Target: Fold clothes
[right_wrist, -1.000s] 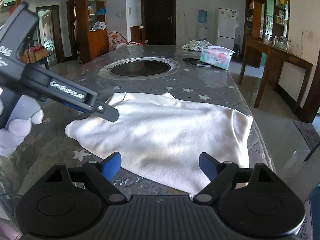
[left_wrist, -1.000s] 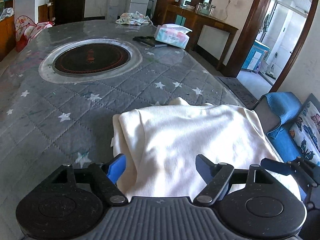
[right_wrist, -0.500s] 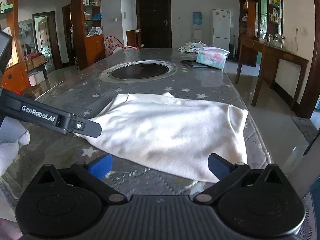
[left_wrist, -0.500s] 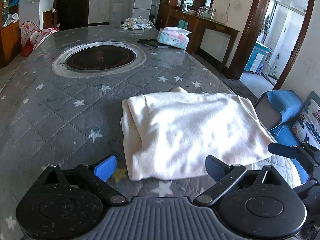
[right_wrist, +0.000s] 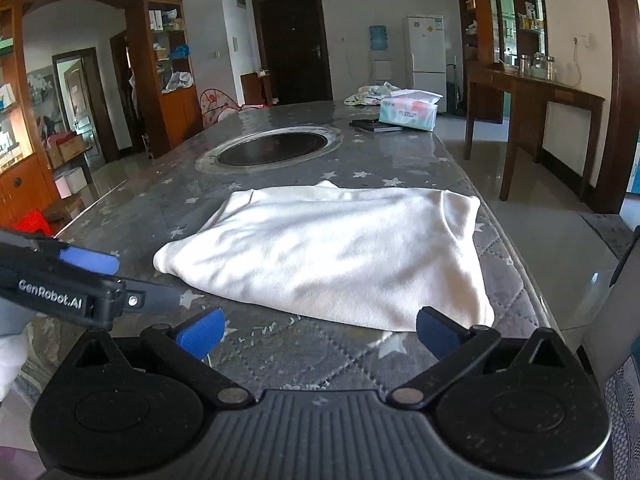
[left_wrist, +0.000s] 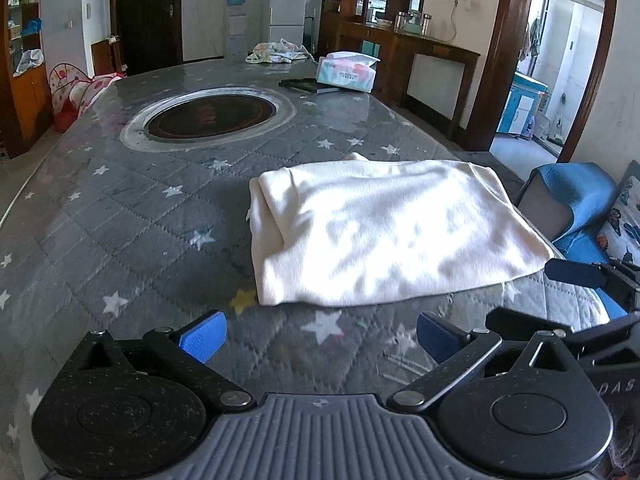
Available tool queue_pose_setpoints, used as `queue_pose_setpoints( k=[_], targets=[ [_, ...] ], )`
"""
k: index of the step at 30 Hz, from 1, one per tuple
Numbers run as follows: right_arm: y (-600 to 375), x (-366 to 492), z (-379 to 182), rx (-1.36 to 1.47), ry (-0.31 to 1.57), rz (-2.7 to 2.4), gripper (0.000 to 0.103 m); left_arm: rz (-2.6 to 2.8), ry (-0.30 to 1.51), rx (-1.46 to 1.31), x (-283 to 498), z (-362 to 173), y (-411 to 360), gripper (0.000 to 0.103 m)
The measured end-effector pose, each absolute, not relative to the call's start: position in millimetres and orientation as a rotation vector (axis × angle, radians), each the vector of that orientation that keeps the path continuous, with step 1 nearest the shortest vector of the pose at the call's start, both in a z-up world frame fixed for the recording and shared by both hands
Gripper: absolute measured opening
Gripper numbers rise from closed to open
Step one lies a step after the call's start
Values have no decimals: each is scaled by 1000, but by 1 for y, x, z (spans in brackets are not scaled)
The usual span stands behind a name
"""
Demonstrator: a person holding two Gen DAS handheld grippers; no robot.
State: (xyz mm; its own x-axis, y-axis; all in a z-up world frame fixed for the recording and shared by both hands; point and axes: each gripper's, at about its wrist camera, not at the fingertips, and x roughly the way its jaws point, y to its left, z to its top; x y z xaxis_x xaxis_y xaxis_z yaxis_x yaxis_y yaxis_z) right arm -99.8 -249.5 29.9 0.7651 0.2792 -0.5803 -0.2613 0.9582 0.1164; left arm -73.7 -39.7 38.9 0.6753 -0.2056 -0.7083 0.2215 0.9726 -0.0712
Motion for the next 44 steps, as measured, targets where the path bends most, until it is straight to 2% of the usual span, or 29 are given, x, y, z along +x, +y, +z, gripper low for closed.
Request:
queue_pose_setpoints(
  k=[24,44],
  targets=[
    [-244,-132,24,53,606,297,103,-183,775,35,-117,29,-41,103],
    [-234,-137,23,46,603,318,103,-153,782,41,-121,24,-40,103]
  ],
)
